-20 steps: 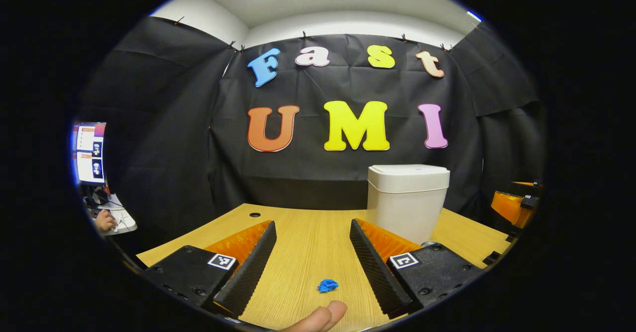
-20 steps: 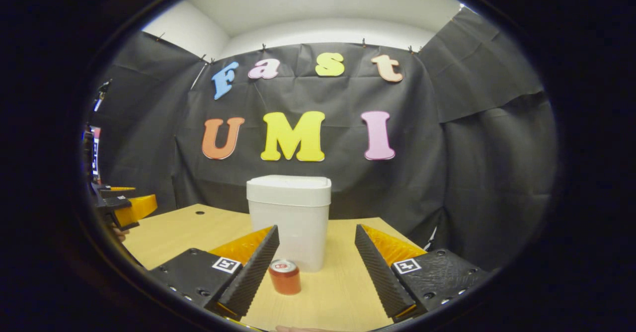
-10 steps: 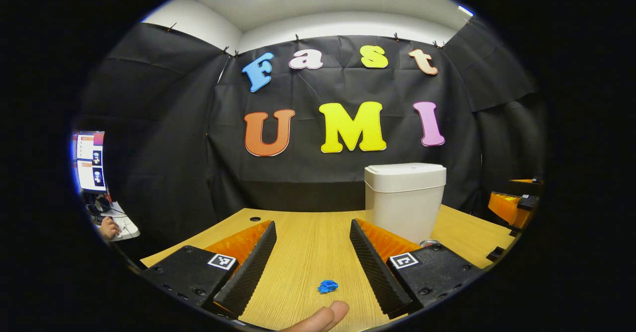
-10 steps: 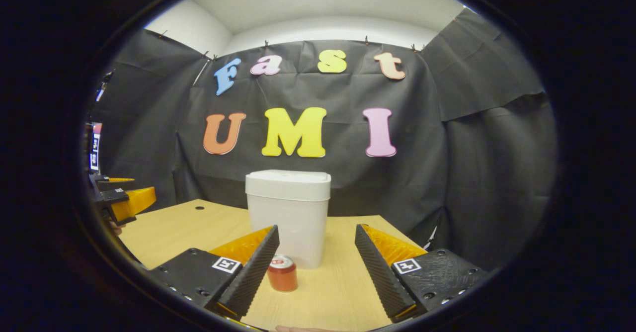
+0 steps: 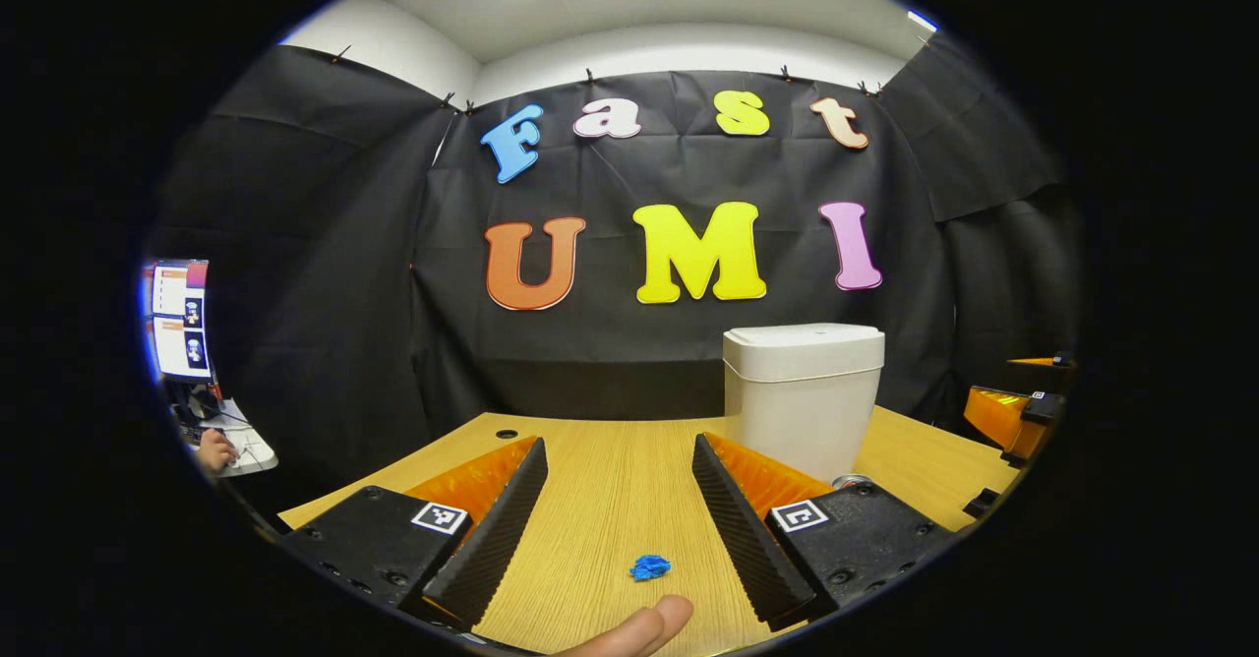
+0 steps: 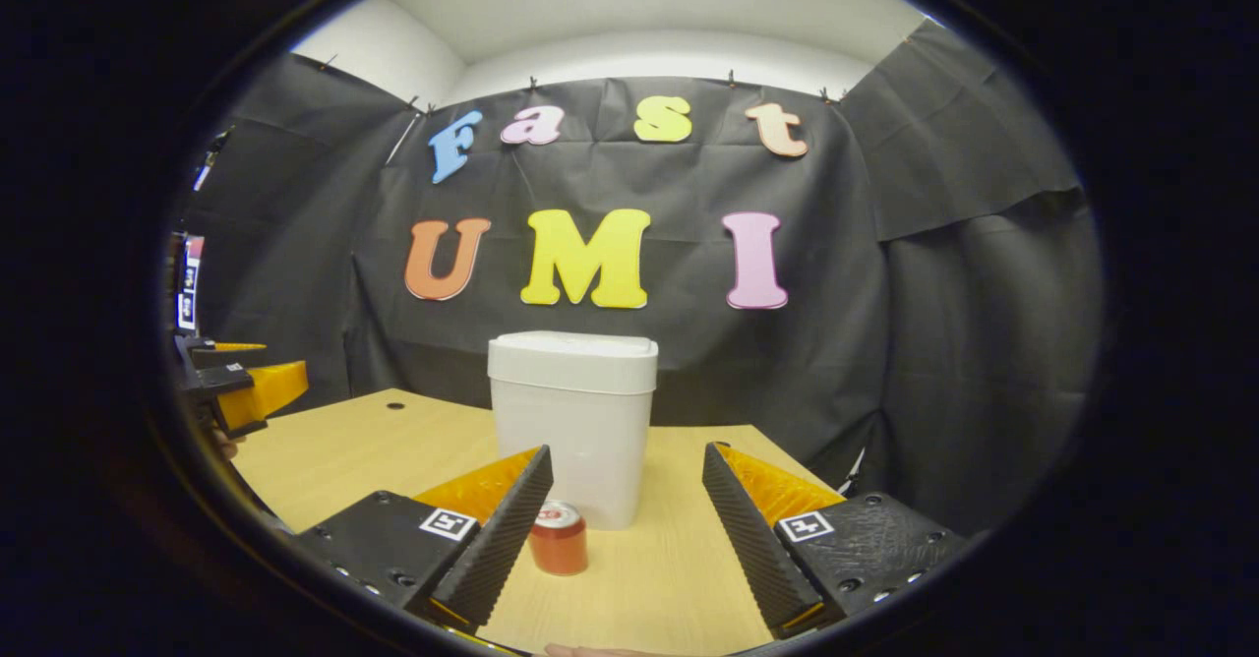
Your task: Press the lid of the desktop garbage bin to open it, pick up the crumpled paper on the desktop and throw it into the bin, then pick up the pop can on the desktop and drop it into the bin, and finally close the garbage bin lid.
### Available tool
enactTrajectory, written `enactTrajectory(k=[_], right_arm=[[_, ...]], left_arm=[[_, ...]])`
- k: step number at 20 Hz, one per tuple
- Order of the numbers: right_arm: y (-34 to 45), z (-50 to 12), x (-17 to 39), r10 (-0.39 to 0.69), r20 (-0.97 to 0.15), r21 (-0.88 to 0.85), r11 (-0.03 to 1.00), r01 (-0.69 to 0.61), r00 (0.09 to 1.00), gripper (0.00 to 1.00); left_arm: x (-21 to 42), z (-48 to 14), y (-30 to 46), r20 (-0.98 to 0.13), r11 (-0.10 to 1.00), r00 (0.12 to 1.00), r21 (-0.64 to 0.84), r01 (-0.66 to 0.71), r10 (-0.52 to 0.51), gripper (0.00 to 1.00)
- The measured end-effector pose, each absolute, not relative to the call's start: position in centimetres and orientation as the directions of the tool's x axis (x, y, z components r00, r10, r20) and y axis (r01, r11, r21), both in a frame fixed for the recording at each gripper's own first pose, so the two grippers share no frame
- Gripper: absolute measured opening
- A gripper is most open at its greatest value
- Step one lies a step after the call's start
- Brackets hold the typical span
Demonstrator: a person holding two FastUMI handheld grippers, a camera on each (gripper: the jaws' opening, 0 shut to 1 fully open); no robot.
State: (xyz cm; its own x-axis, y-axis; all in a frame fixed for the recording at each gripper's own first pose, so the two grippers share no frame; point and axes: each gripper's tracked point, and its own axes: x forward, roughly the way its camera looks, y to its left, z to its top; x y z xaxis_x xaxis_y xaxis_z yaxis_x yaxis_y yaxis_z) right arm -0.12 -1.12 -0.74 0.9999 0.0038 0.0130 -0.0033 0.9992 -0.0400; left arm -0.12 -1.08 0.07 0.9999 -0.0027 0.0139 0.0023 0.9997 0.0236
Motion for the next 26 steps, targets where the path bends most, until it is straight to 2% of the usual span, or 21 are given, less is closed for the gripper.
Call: enactTrajectory(k=[2, 11, 12, 13, 14, 15, 16, 17, 18, 19, 21, 26], right_arm=[[-0.9, -0.7, -0.1, 0.009, 0.012, -0.040, 0.999, -0.008, 1.000, 0.98], [-0.9, 0.4, 0.9, -0.008, 0.042, -0.073, 0.997, 0.011, 0.999, 0.96], [-1.1, 0.9, 1.2, -0.011, 0.048, -0.076, 0.997, 0.015, 0.999, 0.90], [-1.0, 1.2, 1.5, -0.012, 0.055, -0.081, 0.997, 0.017, 0.998, 0.78], [-1.1, 1.7, 1.9, -0.017, 0.061, -0.084, 0.996, 0.022, 0.998, 0.70], [-0.6, 2.0, 2.4, 0.001, 0.062, -0.080, 0.997, 0.004, 0.998, 0.55], [-0.2, 2.3, 2.9, 0.015, 0.054, -0.066, 0.998, -0.012, 0.998, 0.48], [0.0, 2.4, 3.5, 0.027, 0.039, -0.054, 0.998, -0.025, 0.999, 0.29], [-0.1, 2.9, 4.0, 0.033, 0.031, -0.035, 0.999, -0.032, 0.999, 0.22], [0.3, 3.1, 4.5, 0.043, 0.022, -0.014, 0.999, -0.043, 0.999, 0.05], [0.5, 3.8, 5.5, 0.055, 0.012, -0.022, 0.998, -0.054, 0.998, 0.00], [1.7, 6.8, 7.8, 0.082, 0.013, -0.011, 0.997, -0.081, 0.997, 0.00]], left_arm=[[-0.1, 0.2, -1.1, 0.016, 1.000, 1.000, 0.024, 0.004, -0.004, 0.96], [-0.2, 0.1, -1.4, 0.014, 1.000, 1.000, 0.026, 0.008, -0.008, 0.96], [-0.1, 0.1, -1.4, 0.013, 1.000, 1.000, 0.026, 0.007, -0.007, 0.96], [-0.1, 0.1, -1.3, 0.012, 1.000, 1.000, 0.026, 0.005, -0.006, 0.96], [-0.1, 0.1, -1.2, 0.011, 1.000, 1.000, 0.026, 0.004, -0.004, 0.96], [0.0, 0.0, -1.1, 0.011, 1.000, 1.000, 0.024, 0.002, -0.002, 0.96], [0.0, -0.1, -1.1, 0.009, 1.000, 1.000, 0.024, 0.000, -0.001, 0.96], [-0.1, -0.1, -1.0, 0.008, 1.000, 1.000, 0.024, 0.000, 0.000, 0.96], [-0.1, -0.1, -1.0, 0.007, 1.000, 1.000, 0.025, -0.001, 0.001, 0.96], [0.0, -0.1, -0.9, 0.006, 1.000, 1.000, 0.025, -0.002, 0.002, 0.96], [0.1, 0.0, -0.8, 0.006, 1.000, 1.000, 0.022, -0.004, 0.004, 0.96], [0.1, -0.2, -0.4, 0.002, 1.000, 1.000, 0.018, -0.015, 0.015, 0.96]])
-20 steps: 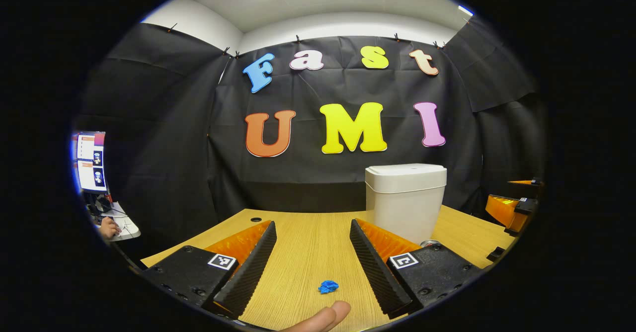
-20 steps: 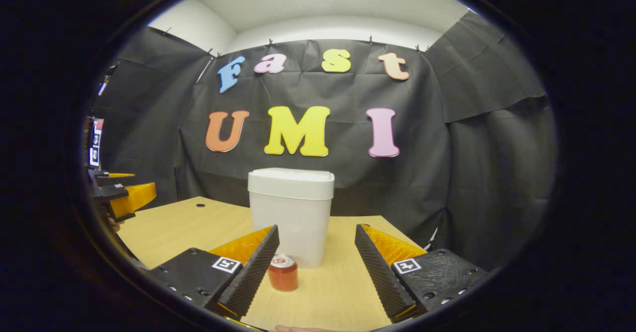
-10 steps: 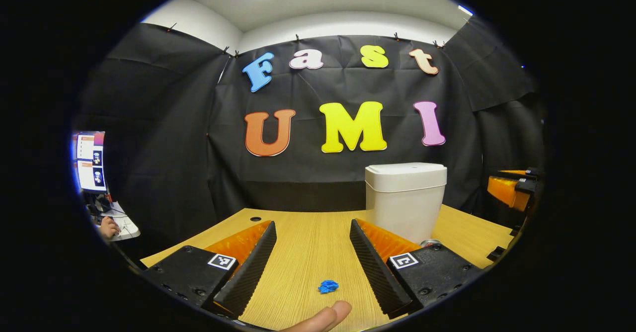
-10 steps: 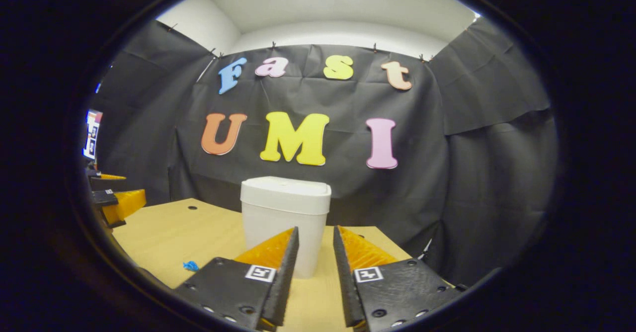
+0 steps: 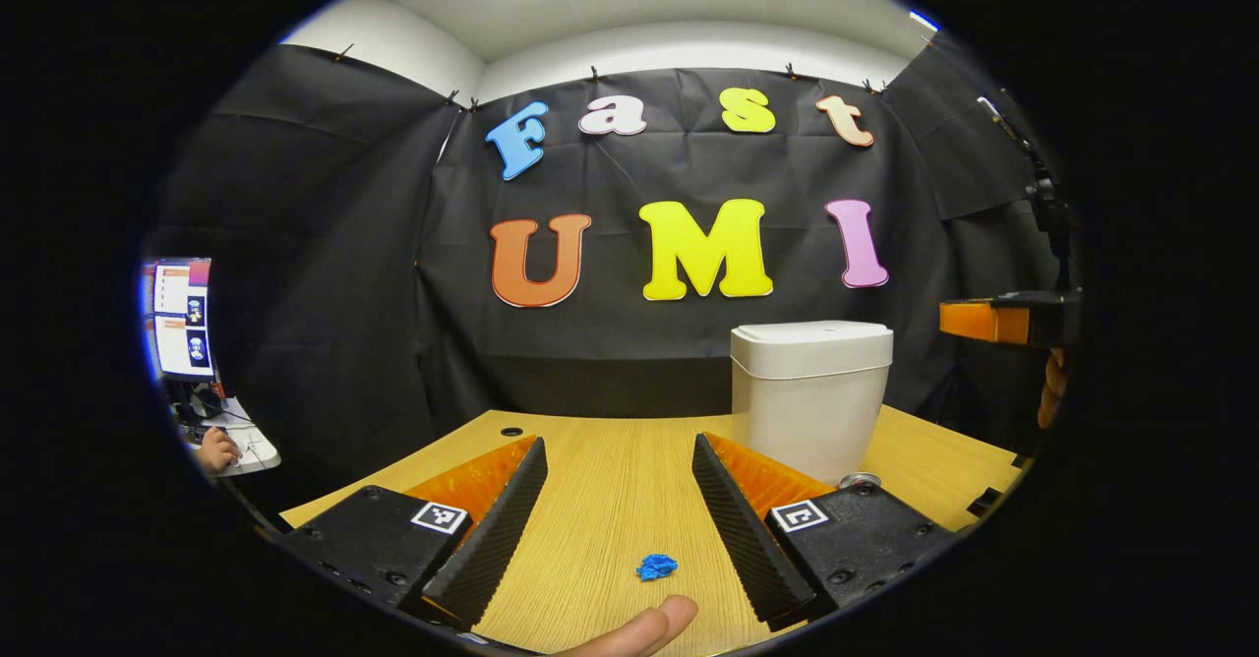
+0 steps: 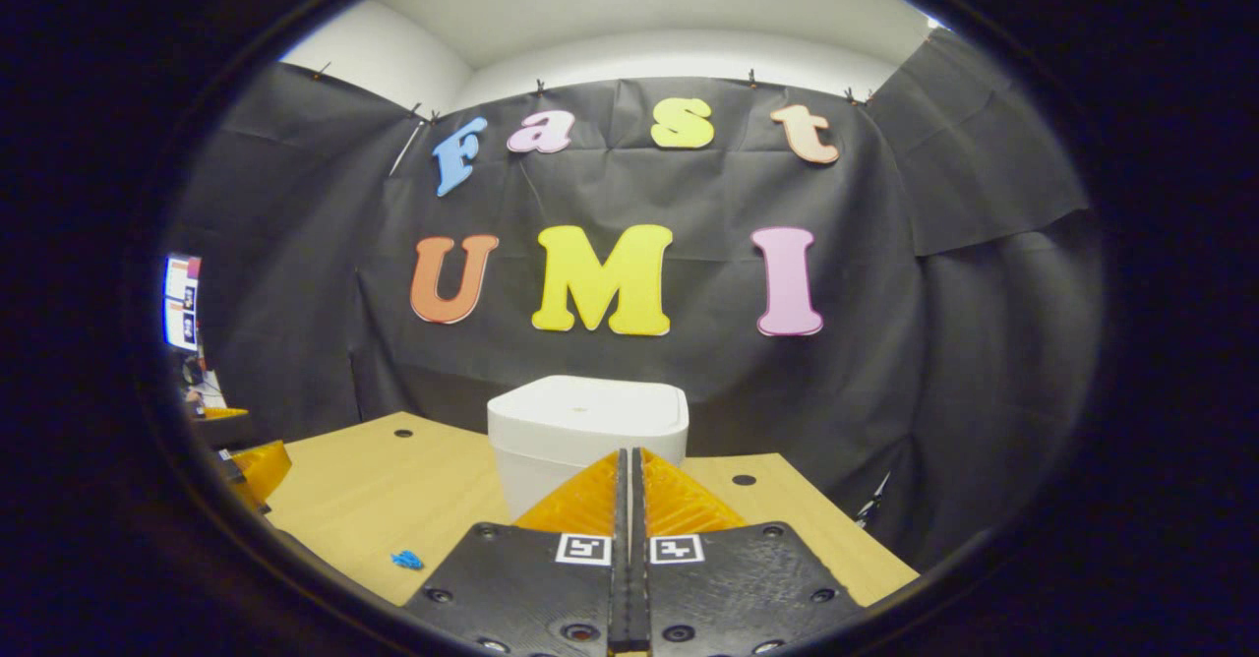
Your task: Press the lid of the desktop garbage bin to open it, pick up the crumpled paper on the desktop and throw it into the bin, then pick up the pop can on the desktop and drop it into the bin, and finally close the garbage bin lid.
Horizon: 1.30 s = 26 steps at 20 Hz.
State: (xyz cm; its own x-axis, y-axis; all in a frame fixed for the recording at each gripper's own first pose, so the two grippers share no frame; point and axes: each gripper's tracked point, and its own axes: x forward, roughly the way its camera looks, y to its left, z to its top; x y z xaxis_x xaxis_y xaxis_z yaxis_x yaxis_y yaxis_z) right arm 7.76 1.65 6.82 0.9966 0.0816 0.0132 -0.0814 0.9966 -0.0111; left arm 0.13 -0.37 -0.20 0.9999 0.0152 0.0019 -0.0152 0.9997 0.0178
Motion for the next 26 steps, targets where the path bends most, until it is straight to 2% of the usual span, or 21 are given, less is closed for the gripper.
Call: enactTrajectory(k=[7, 11, 19, 23, 26], right_arm=[[3.0, 12.9, 11.0, 0.101, 0.036, -0.030, 0.995, -0.100, 0.994, 0.00], [4.2, 14.6, 14.1, 0.119, 0.004, -0.019, 0.993, -0.119, 0.993, 0.00], [6.6, 8.5, 21.6, 0.130, -0.257, 0.003, 0.991, -0.134, 0.958, 0.00], [6.8, 6.5, 22.4, 0.131, -0.331, 0.015, 0.991, -0.134, 0.935, 0.00], [7.2, 6.4, 22.6, 0.137, -0.338, 0.006, 0.990, -0.143, 0.931, 0.00]], left_arm=[[0.5, -0.6, 0.9, -0.014, 0.999, 0.999, -0.001, -0.033, 0.033, 0.96], [0.6, -0.8, 1.0, -0.027, 0.999, 0.999, -0.027, -0.032, 0.031, 0.96], [0.7, -0.8, 1.0, -0.024, 1.000, 0.999, -0.008, -0.022, 0.022, 0.96], [0.7, -0.8, 1.6, -0.024, 0.999, 0.999, -0.011, -0.034, 0.034, 0.96], [0.8, -1.2, 1.9, -0.036, 0.999, 0.998, -0.015, -0.043, 0.042, 0.96]])
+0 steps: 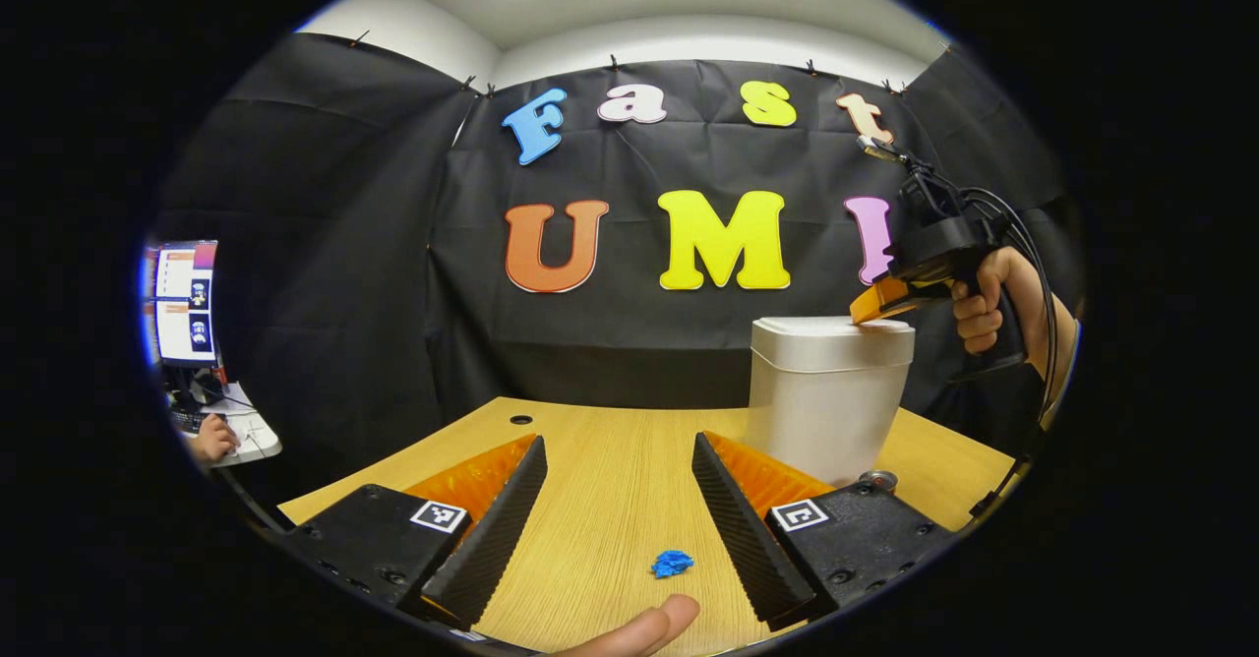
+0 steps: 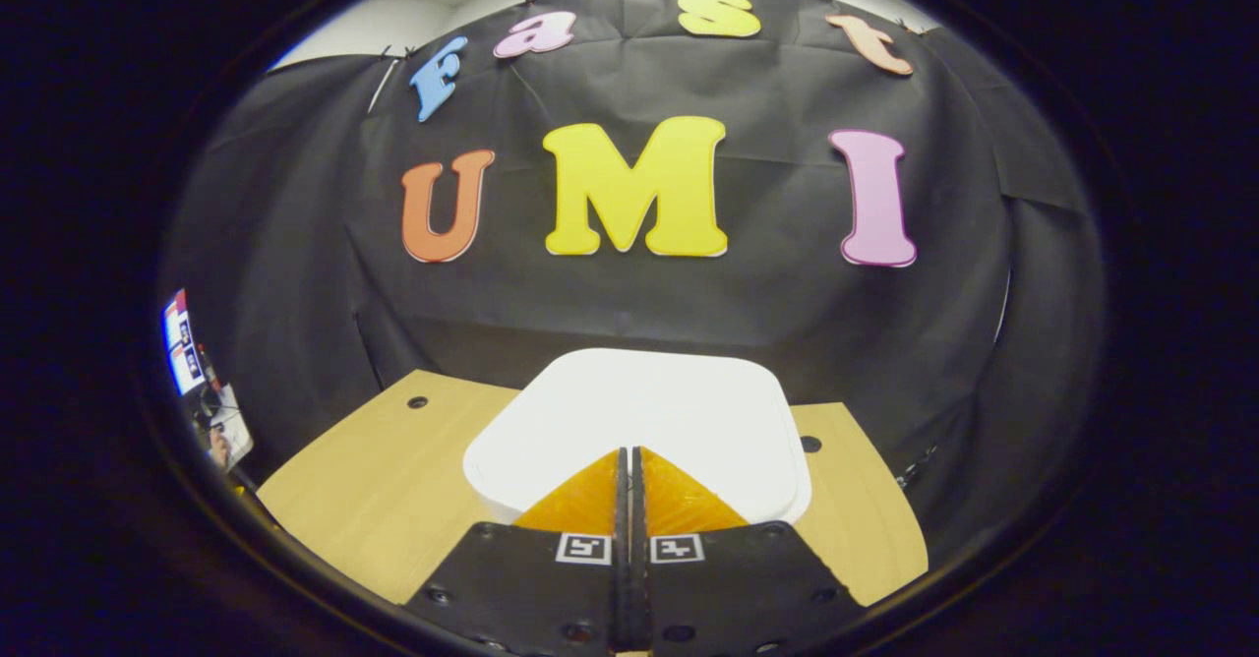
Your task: Press the lid of the desktop garbage bin to open it, pick up the crumpled paper on the desktop and throw it into the bin, then pick up the pop can on the desktop and drop it into the bin, and finally close the garbage bin lid.
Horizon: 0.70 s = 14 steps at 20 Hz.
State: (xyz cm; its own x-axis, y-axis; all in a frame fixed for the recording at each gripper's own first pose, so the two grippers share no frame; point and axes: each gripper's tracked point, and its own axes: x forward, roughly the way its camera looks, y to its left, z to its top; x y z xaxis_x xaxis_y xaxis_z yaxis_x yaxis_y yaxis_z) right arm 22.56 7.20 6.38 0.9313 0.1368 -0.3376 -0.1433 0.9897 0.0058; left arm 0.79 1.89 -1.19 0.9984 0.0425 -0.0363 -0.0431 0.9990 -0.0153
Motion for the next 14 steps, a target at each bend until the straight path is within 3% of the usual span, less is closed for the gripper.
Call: enactTrajectory(k=[7, 10, 14], right_arm=[[7.2, 5.5, 22.5, 0.138, -0.376, 0.009, 0.989, -0.146, 0.916, 0.01], [6.5, 7.9, 20.4, 0.120, -0.292, -0.006, 0.992, -0.128, 0.949, 0.00], [6.9, 11.3, 14.4, 0.157, -0.070, -0.074, 0.984, -0.162, 0.985, 0.00]], left_arm=[[0.3, -0.2, 1.9, -0.006, 0.998, 0.998, -0.007, -0.060, 0.060, 0.96], [0.1, 0.0, 2.9, -0.002, 0.997, 0.997, 0.008, -0.082, 0.082, 0.96], [0.2, -0.3, 4.0, -0.016, 0.993, 0.993, -0.002, -0.119, 0.119, 0.96]])
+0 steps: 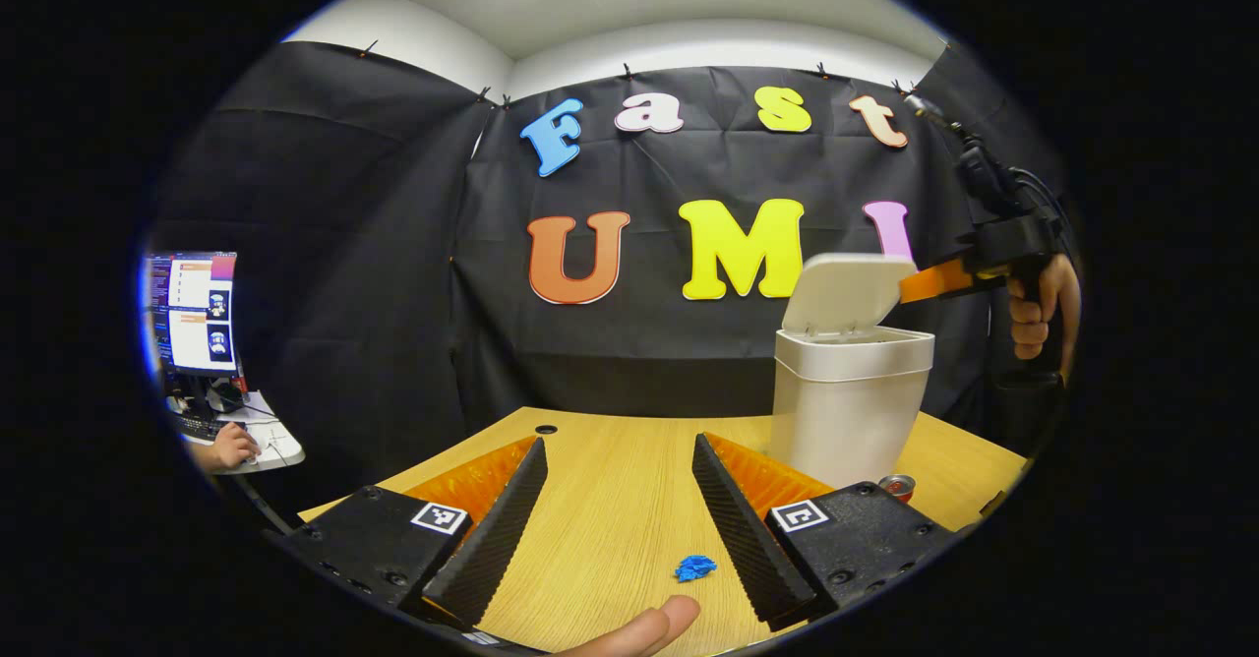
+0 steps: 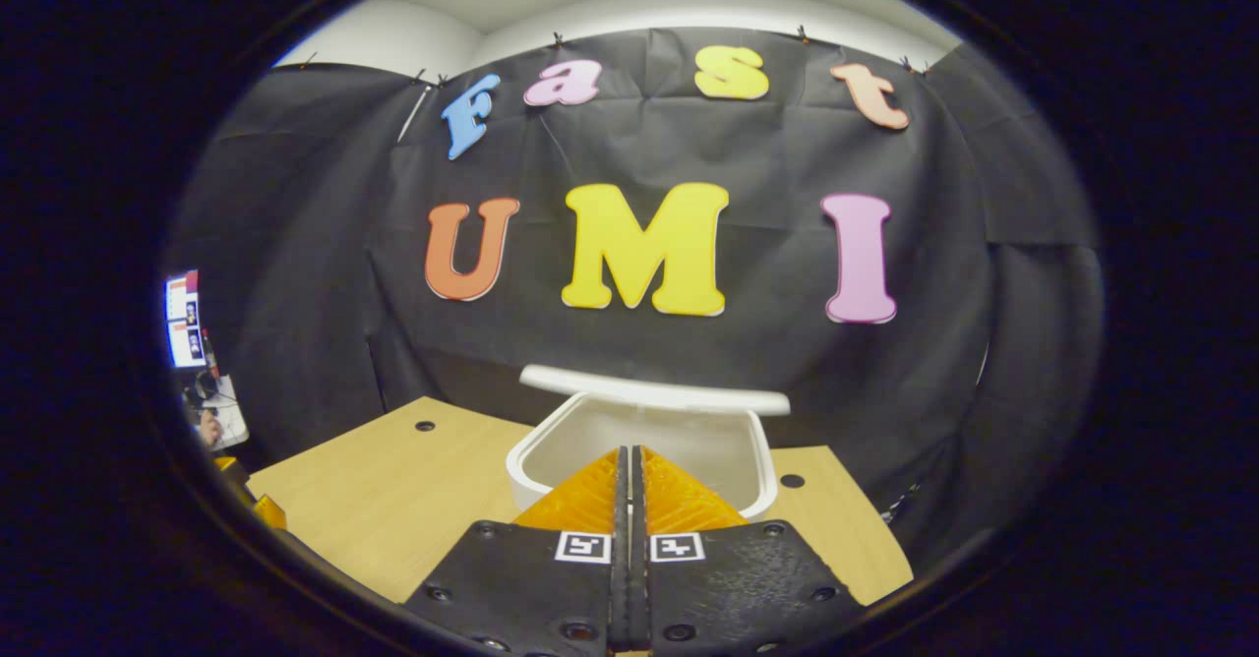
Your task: Press the lid of the desktop garbage bin to open it, pick up the crumpled paper on the desktop and throw it into the bin, then pick up the pop can on the desktop and drop it into the bin, and finally close the garbage bin lid.
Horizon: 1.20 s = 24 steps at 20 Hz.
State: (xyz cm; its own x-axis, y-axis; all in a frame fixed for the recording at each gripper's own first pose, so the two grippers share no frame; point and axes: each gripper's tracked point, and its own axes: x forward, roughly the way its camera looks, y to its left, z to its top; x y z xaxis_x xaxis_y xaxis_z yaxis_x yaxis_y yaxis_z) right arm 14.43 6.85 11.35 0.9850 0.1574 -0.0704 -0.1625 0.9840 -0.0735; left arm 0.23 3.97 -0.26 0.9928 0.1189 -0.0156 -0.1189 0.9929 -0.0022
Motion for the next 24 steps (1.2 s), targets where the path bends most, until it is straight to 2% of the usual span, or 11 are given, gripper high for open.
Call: enactTrajectory(k=[2, 3, 5, 6, 8, 9, 10, 11, 19, 22, 24], right_arm=[[6.5, 10.6, 11.6, 0.187, -0.027, -0.085, 0.978, -0.188, 0.982, 0.15], [6.2, 10.0, 10.4, 0.195, -0.014, -0.087, 0.977, -0.195, 0.981, 0.36], [5.2, 9.0, 8.4, 0.199, 0.008, -0.086, 0.976, -0.198, 0.980, 0.55], [4.6, 8.6, 7.6, 0.199, 0.022, -0.083, 0.977, -0.196, 0.980, 0.60], [3.5, 7.7, 6.5, 0.197, 0.043, -0.077, 0.978, -0.193, 0.980, 0.88], [2.8, 7.2, 6.0, 0.194, 0.046, -0.069, 0.979, -0.190, 0.980, 0.95], [2.1, 6.8, 5.6, 0.189, 0.044, -0.069, 0.980, -0.185, 0.981, 0.98], [1.4, 6.4, 5.1, 0.188, 0.041, -0.072, 0.980, -0.184, 0.981, 0.95], [-2.8, 3.7, 1.5, 0.185, 0.055, -0.026, 0.983, -0.183, 0.981, 0.95], [-2.9, 2.4, 0.9, 0.218, 0.040, -0.001, 0.976, -0.218, 0.975, 0.95], [-3.3, 1.3, 1.1, 0.232, 0.003, 0.023, 0.973, -0.232, 0.973, 0.98]], left_arm=[[0.5, -0.5, 4.2, -0.029, 0.992, 0.992, -0.007, -0.124, 0.124, 0.96], [0.5, -0.7, 4.3, -0.034, 0.991, 0.991, -0.004, -0.132, 0.132, 0.96], [0.7, -0.9, 4.6, -0.041, 0.987, 0.986, 0.029, -0.158, 0.159, 0.96], [0.7, -1.0, 4.6, -0.045, 0.985, 0.985, 0.047, -0.167, 0.169, 0.96], [0.8, -0.9, 3.6, -0.051, 0.985, 0.985, 0.053, -0.164, 0.166, 0.96], [0.8, -1.0, 3.0, -0.051, 0.986, 0.986, 0.050, -0.158, 0.161, 0.96], [0.9, -0.9, 2.3, -0.052, 0.988, 0.987, 0.049, -0.149, 0.152, 0.96], [1.0, -0.9, 1.7, -0.056, 0.988, 0.987, 0.047, -0.146, 0.148, 0.96], [0.8, -1.6, -0.8, -0.050, 0.982, 0.986, 0.114, -0.152, 0.159, 0.99], [0.6, -1.7, -1.4, -0.028, 0.987, 0.989, 0.075, -0.142, 0.145, 0.99], [0.9, -2.9, -2.4, -0.062, 0.993, 0.992, 0.050, -0.107, 0.110, 0.99]])
